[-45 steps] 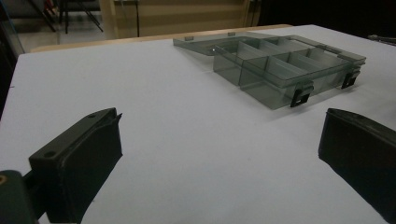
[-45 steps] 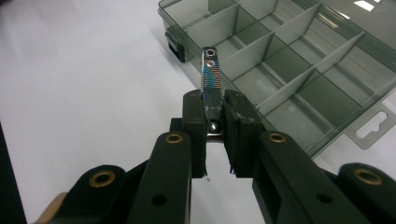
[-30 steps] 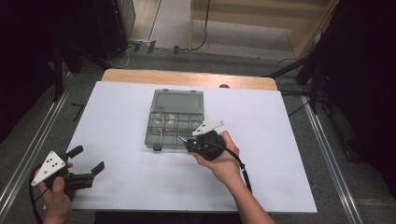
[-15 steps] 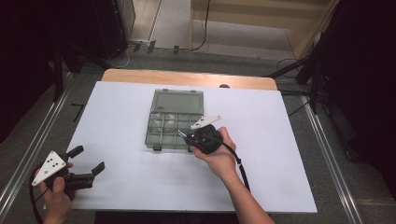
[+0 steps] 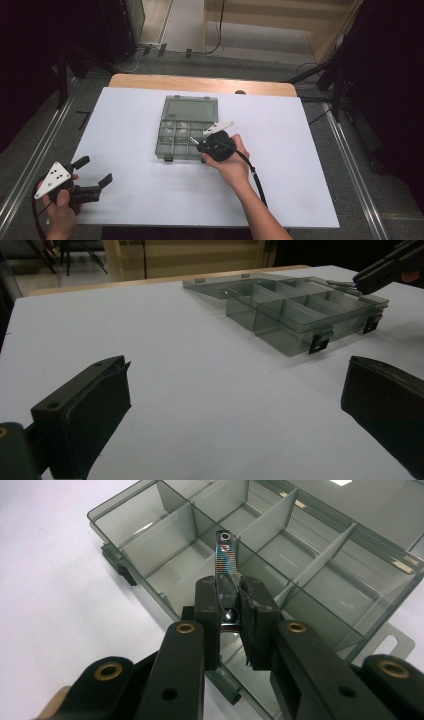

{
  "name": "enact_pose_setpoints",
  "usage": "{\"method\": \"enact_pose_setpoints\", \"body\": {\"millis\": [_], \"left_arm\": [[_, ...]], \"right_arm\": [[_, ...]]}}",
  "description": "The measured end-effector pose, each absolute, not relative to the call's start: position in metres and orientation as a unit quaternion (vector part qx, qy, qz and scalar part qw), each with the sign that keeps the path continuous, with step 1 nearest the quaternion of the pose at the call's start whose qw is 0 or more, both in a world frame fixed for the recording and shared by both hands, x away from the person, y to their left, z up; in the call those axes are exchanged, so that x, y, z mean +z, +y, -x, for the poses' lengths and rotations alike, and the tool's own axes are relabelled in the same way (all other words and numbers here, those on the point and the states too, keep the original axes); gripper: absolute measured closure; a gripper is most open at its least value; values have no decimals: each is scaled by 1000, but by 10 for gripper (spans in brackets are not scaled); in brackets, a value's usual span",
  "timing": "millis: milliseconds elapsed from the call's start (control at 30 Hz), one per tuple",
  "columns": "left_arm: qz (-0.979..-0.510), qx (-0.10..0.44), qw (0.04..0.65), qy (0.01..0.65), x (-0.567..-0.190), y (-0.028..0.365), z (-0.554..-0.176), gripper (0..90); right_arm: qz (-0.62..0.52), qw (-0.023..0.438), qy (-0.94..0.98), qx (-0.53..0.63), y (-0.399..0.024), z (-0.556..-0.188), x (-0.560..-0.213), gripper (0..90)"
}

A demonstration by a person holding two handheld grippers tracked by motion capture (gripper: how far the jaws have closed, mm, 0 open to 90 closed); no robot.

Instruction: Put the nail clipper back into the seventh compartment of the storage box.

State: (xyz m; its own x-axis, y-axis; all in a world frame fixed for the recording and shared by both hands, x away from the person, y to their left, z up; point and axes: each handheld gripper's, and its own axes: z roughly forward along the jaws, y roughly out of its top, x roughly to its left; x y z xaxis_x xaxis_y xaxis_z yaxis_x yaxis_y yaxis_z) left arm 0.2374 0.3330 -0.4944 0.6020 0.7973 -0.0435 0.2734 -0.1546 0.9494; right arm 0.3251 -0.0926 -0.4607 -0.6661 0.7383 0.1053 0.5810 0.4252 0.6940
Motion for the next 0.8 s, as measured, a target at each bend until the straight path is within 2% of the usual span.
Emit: {"method": "enact_pose_setpoints", "body": {"millis": [133, 233, 267, 300, 400, 800], "left_arm": [[-720, 245, 533, 372, -494, 333, -237, 0], [-719, 245, 533, 372, -494, 333, -237, 0], [-719, 245, 533, 372, -494, 333, -237, 0], [-719, 245, 533, 372, -494, 333, -237, 0], [-719, 245, 533, 371, -494, 333, -237, 0], [-720, 245, 533, 372, -494, 333, -237, 0]], "right_arm": [[-402, 110, 831, 368, -92, -326, -461, 786], [-401, 100, 824, 387, -95, -326, -460, 457], [-401, 100, 824, 387, -95, -326, -460, 457], [-401, 100, 823, 391, -95, -326, -459, 369], [-407, 103, 814, 401, -98, -323, -456, 18], [-405, 135, 785, 449, -127, -305, -449, 0]]}}
